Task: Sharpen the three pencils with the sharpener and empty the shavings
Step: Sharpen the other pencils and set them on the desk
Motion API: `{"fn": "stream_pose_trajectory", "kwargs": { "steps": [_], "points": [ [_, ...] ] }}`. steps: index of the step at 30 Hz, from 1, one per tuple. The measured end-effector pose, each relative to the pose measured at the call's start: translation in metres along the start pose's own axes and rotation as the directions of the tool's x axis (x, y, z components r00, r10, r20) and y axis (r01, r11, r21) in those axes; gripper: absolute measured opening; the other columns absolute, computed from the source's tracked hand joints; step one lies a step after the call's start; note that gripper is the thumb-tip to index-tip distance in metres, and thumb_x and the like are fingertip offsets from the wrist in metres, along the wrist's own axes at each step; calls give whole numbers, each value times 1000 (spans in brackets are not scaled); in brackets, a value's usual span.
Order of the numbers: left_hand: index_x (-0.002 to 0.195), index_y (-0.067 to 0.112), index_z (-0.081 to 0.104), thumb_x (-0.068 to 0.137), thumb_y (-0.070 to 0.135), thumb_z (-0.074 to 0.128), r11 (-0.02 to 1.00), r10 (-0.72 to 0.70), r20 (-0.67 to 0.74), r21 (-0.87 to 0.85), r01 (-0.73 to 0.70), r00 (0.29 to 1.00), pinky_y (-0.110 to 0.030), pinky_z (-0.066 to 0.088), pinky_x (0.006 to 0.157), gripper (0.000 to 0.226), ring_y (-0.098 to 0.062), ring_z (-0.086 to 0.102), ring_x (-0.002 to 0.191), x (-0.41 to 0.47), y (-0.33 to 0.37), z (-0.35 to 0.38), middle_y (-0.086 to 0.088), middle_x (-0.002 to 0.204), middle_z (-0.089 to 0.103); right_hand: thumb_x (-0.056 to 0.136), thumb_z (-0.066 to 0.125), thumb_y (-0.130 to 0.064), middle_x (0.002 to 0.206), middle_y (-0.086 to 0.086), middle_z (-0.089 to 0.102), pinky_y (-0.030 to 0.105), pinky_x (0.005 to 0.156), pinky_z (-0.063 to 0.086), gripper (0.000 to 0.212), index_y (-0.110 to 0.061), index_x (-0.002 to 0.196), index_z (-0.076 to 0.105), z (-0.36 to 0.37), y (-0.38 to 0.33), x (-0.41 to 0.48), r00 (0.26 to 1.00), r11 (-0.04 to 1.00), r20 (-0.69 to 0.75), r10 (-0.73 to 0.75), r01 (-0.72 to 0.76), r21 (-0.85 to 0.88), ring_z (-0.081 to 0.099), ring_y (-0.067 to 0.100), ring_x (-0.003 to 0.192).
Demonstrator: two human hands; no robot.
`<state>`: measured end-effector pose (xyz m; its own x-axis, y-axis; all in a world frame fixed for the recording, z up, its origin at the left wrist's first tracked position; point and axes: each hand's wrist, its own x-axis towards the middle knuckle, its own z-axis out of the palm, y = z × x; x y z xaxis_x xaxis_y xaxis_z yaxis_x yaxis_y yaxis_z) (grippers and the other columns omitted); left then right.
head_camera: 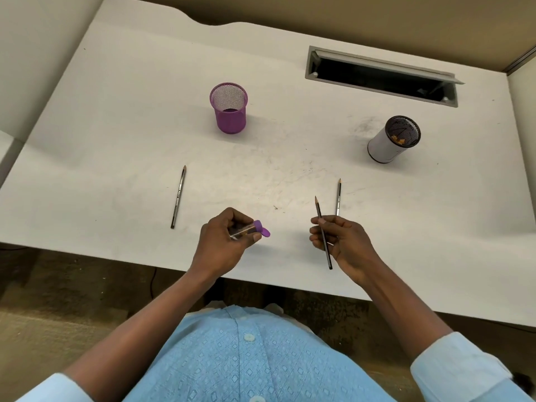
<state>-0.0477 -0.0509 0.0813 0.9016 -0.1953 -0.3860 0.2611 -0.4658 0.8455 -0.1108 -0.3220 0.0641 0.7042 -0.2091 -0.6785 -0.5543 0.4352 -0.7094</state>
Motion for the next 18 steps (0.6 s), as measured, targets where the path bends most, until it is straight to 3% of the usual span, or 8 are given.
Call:
{"fn": "stream_pose_trajectory", "kwargs": {
  "steps": [5, 10, 15, 18],
  "points": [
    [99, 23, 73, 83, 18, 93, 1000, -16, 29, 22, 15, 999, -27, 58, 79, 25, -3, 74, 87, -3, -1, 8, 9, 93, 81, 102, 66, -3, 93, 21, 74, 32, 77, 68, 14, 7, 109, 75, -1, 3, 4, 997, 996, -81, -16, 23, 90, 74, 29, 82],
    [99, 23, 73, 84, 19, 93, 999, -35, 48, 38, 33, 998, -22, 55, 75, 25, 0, 72, 87, -5, -1, 13, 11, 92, 81, 96, 75, -2, 93, 17, 75, 33, 80, 67, 8, 4, 101, 78, -4, 3, 8, 977, 996, -198, -76, 85, 37, 72, 28, 81],
    [99, 22, 73, 83, 19, 93, 998, -46, 63, 55, 42, 997, -17, 52, 73, 26, 3, 72, 88, -6, -1, 17, 12, 92, 80, 88, 86, -11, 84, 9, 74, 35, 77, 61, 9, -6, 93, 81, -14, -4, 21, 906, 990, -399, -141, 116, -86, 69, 22, 73],
    [99, 24, 73, 83, 20, 93, 997, -57, 73, 63, 53, 996, -13, 50, 71, 26, 4, 72, 88, -7, -3, 19, 11, 92, 80, 83, 91, -17, 78, 1, 77, 37, 79, 58, 8, -17, 85, 83, -25, -7, 36, 822, 973, -530, -207, 117, -199, 67, 18, 72]
  ]
}}
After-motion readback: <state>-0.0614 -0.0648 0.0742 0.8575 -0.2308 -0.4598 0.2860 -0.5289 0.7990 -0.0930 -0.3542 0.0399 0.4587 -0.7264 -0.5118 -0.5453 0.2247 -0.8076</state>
